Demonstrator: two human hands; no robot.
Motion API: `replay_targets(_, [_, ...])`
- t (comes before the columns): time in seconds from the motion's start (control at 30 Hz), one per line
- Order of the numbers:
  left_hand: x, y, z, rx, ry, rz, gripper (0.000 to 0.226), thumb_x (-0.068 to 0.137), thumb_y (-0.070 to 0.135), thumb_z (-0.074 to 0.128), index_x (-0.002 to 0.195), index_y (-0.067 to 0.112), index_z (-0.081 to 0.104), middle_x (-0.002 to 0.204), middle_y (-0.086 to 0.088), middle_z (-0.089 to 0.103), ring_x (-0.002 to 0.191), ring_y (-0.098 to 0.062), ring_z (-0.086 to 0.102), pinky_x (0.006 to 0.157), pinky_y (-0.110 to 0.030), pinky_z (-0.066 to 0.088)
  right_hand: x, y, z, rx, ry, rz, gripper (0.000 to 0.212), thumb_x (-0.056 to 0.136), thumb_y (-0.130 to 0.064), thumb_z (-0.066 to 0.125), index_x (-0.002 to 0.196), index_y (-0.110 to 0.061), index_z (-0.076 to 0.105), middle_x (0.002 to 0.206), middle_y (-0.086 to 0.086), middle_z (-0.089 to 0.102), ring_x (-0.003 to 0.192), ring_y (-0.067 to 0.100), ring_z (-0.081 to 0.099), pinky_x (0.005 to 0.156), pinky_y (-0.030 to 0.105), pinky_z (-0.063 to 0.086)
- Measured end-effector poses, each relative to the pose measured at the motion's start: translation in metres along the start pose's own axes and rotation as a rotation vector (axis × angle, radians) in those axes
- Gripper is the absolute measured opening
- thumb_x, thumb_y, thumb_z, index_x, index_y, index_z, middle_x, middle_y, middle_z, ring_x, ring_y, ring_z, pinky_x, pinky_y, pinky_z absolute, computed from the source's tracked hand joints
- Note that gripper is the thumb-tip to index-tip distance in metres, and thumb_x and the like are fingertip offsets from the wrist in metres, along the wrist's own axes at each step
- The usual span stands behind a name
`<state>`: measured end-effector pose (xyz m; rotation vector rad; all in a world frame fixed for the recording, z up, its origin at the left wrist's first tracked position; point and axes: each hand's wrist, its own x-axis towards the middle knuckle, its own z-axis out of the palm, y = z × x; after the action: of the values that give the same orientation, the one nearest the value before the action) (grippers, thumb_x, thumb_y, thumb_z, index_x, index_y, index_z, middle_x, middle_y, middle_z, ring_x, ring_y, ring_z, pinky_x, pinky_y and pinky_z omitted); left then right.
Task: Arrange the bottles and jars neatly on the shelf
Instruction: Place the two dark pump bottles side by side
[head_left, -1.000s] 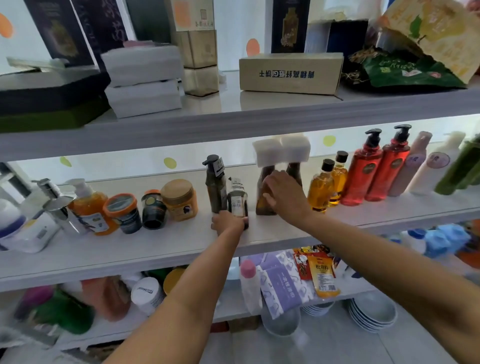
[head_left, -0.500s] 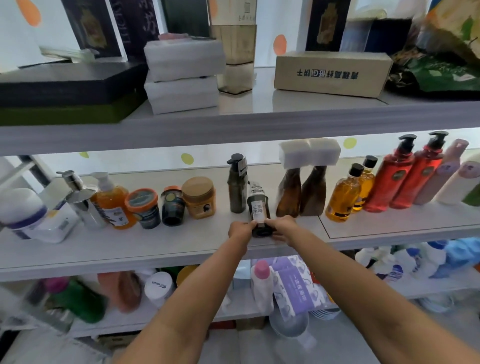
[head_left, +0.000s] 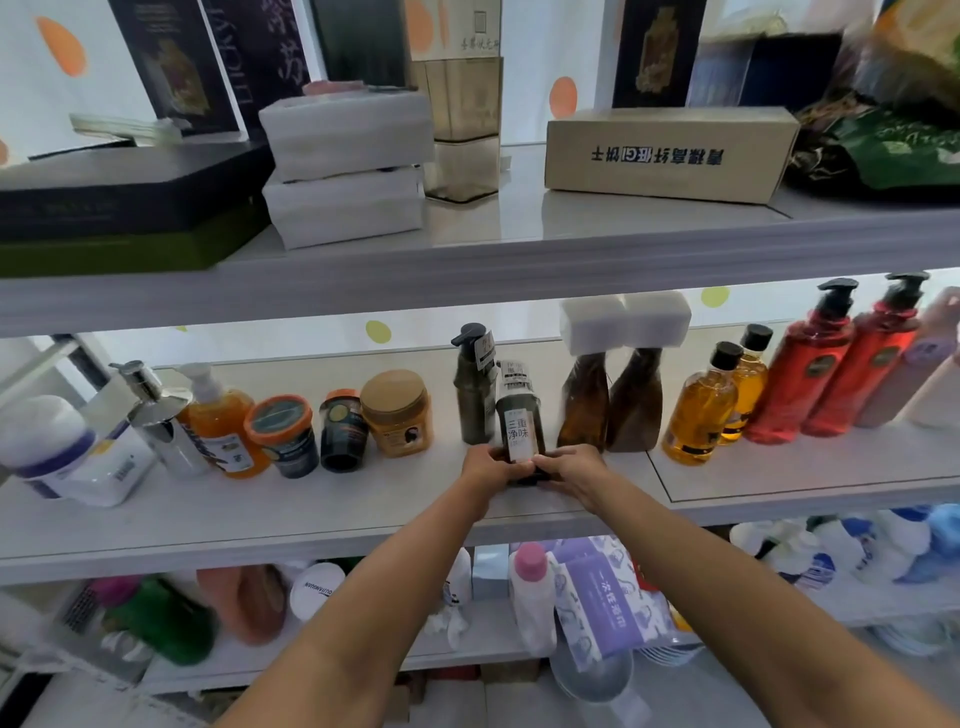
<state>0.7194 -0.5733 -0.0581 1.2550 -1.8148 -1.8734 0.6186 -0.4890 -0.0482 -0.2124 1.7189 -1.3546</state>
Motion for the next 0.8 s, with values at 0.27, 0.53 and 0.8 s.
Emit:
replay_targets(0.27, [0.013,0.009,0.01,0.193,0.172,0.162,0.062,0.067,0.004,0.082,0.12,0.003,0.05,0.116,-0.01,0.058,0.107,-0.024,0.058,0.089,-0.03,0.052,0.003,-0.001,-0.001,-0.094,0.095,-0.228,0.05,0.082,0.006,0.064,0.13,0.003,0.051,0.123,0.018,0.06,0.103,0.022,0.058,0.088,0.024,0.046])
replay_targets(0.53, [0.018,0.012,0.016,0.509,0.28,0.333,0.055,0.072,0.016,0.079,0.115,0.005,0.047,0.121,-0.012,0.046,0.107,-0.027,0.055,0.089,-0.03,0.046,0.015,0.006,0.009,-0.469,0.258,-0.412,0.03,0.076,-0.005,0.072,0.106,-0.006,0.071,0.106,0.009,0.072,0.098,0.023,0.066,0.086,0.03,0.051])
replay_targets(0.8, [0.018,0.008,0.015,0.48,0.284,0.322,0.051,0.078,0.011,0.073,0.12,0.005,0.045,0.125,-0.013,0.047,0.111,-0.029,0.055,0.09,-0.032,0.046,0.018,0.004,0.011,-0.549,0.256,-0.439,0.033,0.08,-0.007,0.071,0.113,-0.005,0.068,0.112,0.01,0.071,0.1,0.023,0.066,0.085,0.025,0.049])
